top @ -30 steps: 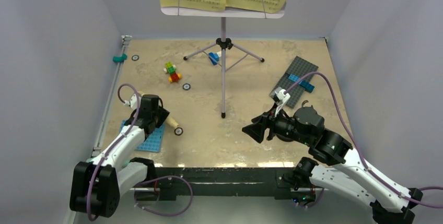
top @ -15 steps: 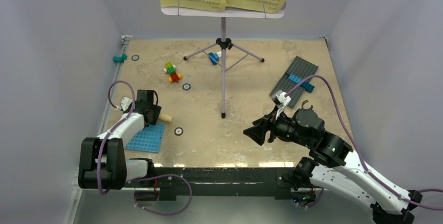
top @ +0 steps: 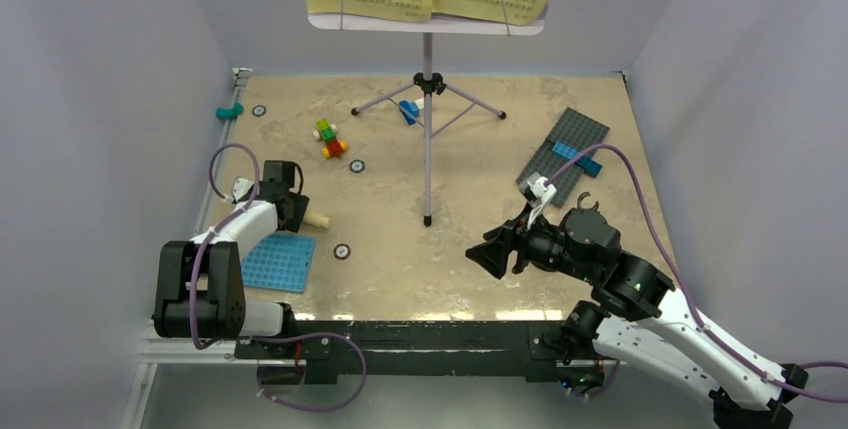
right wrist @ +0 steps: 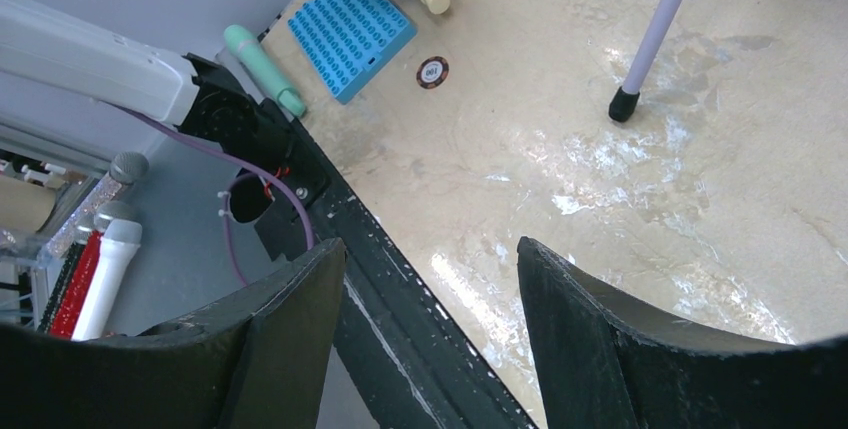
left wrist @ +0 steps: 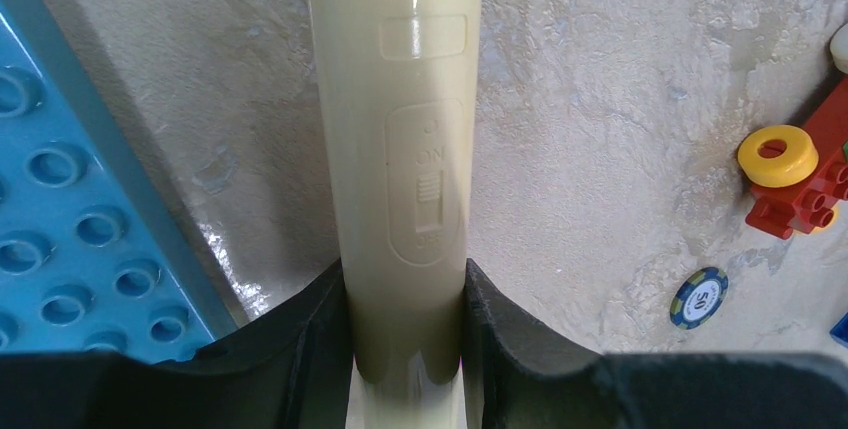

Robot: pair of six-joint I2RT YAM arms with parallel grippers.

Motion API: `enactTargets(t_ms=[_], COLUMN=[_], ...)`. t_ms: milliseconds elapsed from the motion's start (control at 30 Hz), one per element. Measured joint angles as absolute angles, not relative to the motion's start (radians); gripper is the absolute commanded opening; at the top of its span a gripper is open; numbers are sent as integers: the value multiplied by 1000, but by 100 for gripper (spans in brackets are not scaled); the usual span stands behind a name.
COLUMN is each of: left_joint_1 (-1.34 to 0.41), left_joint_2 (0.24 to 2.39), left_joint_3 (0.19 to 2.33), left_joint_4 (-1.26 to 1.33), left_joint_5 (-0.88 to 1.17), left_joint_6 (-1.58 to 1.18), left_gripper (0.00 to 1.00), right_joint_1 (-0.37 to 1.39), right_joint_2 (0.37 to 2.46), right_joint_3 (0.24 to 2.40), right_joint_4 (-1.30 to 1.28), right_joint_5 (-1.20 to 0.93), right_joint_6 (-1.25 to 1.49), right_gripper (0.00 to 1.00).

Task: Pack up the instrument practice props

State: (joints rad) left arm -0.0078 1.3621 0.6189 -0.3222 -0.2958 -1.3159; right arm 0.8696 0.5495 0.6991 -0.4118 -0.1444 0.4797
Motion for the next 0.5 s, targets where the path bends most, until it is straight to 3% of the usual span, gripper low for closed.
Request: enactTargets(t_ms=[133,300,500], left_joint_1=[-7,-7,-7], left_joint_2=[1383,1391,1391], left_joint_3=[645,655,656], left_joint_4=[-347,-357,-356], left_joint_5=[-287,-277,-270], left_joint_6=[-1299,-1285,-1273], left_gripper=[41,42,57], right_joint_1=[870,870,870], right_joint_2=[548,534,521], right_joint_3=[693,688,687], right_joint_4=[-413,-417,-429], right_joint_5=[-144,-142,-139], right_joint_6=[480,482,482], right_gripper=[68,68,68])
